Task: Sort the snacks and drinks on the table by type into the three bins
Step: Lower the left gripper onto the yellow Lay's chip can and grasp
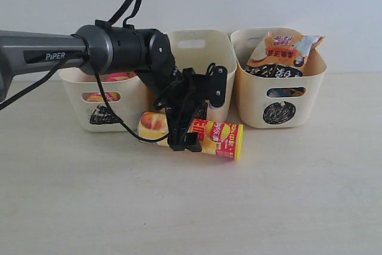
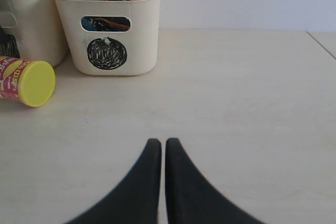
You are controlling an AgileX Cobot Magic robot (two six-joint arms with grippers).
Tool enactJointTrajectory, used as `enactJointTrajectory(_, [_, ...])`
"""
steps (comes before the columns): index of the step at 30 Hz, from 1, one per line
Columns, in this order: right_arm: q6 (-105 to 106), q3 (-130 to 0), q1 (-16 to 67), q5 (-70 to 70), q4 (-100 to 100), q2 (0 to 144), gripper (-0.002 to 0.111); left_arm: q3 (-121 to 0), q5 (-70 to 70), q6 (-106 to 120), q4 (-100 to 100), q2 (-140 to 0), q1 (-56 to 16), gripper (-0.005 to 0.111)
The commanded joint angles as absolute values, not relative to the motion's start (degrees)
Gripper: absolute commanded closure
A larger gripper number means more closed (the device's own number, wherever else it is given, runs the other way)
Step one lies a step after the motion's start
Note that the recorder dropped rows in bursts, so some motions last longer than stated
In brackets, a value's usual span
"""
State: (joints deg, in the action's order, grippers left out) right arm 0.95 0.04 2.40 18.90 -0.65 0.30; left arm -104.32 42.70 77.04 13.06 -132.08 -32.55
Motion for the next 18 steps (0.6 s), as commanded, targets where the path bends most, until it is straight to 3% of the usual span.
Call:
enactJointTrajectory(1, [1.0, 0.0, 2.3, 18.8, -0.7, 0.0, 0.108, -103.6, 46.2, 75.7, 12.6, -135.6, -32.7, 0.02])
enactJointTrajectory(18, [1.0, 0.0, 2.3, 18.8, -0.7, 0.0, 0.108, -103.7, 54.2, 72.3, 12.3, -127.5, -32.7, 0.02])
